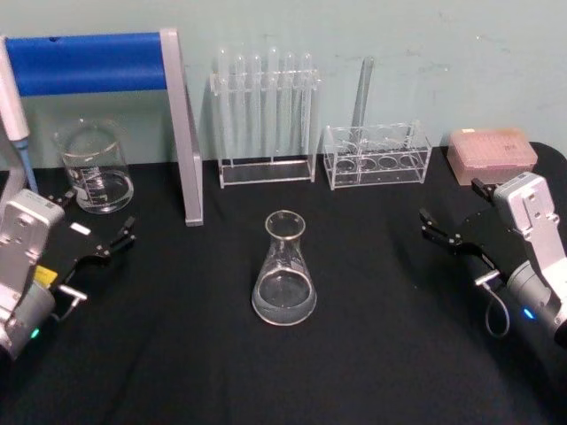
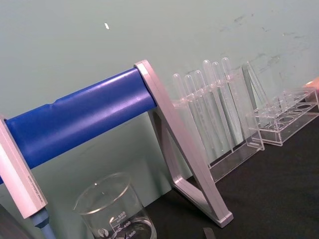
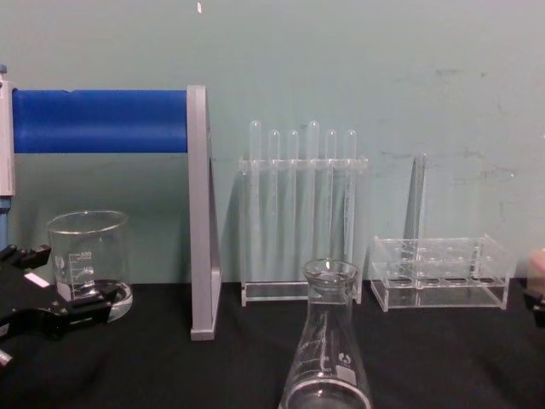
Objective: Grasp the erlenmeyer flask with one hand, shake it three times, then place it back.
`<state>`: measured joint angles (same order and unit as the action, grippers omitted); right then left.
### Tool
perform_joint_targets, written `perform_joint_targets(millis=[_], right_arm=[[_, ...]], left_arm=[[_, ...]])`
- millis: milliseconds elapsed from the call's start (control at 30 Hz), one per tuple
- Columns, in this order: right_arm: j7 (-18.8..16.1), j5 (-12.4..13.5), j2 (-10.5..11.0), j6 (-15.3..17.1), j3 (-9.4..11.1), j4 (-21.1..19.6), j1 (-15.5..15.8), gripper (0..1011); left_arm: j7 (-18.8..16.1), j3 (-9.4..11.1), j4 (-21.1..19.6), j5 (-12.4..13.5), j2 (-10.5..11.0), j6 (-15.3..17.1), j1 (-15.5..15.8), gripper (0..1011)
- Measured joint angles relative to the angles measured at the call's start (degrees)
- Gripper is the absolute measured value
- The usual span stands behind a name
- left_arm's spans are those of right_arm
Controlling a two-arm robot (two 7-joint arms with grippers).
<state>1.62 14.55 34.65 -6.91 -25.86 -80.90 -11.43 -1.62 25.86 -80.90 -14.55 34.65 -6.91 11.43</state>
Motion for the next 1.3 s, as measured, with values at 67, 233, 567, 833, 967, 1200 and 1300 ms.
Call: perform_joint_targets(millis=[67,233,567,833,967,1200,1300], right_arm=[[0.0,0.0,0.0,0.0,0.0,0.0,0.0,1000],[0.0,0.0,0.0,0.0,0.0,0.0,0.0,1000],[0.0,0.0,0.0,0.0,0.0,0.0,0.0,1000],[0.0,0.0,0.0,0.0,0.0,0.0,0.0,1000],[-1.1,0.0,-0.1,-0.2,0.4,0.1,0.0,1000],[-5.7,2.0,-0.2,-1.1,1.3,-1.2,0.9,1000],[-8.6,3.9,-0.2,-1.5,1.7,-2.1,1.4,1000]], left_arm=[[0.0,0.0,0.0,0.0,0.0,0.0,0.0,1001],[0.0,0.0,0.0,0.0,0.0,0.0,0.0,1001],[0.0,0.0,0.0,0.0,0.0,0.0,0.0,1001],[0.0,0.0,0.0,0.0,0.0,0.0,0.0,1001],[0.0,0.0,0.0,0.0,0.0,0.0,0.0,1001],[0.0,0.0,0.0,0.0,0.0,0.0,0.0,1001],[0.0,0.0,0.0,0.0,0.0,0.0,0.0,1001]])
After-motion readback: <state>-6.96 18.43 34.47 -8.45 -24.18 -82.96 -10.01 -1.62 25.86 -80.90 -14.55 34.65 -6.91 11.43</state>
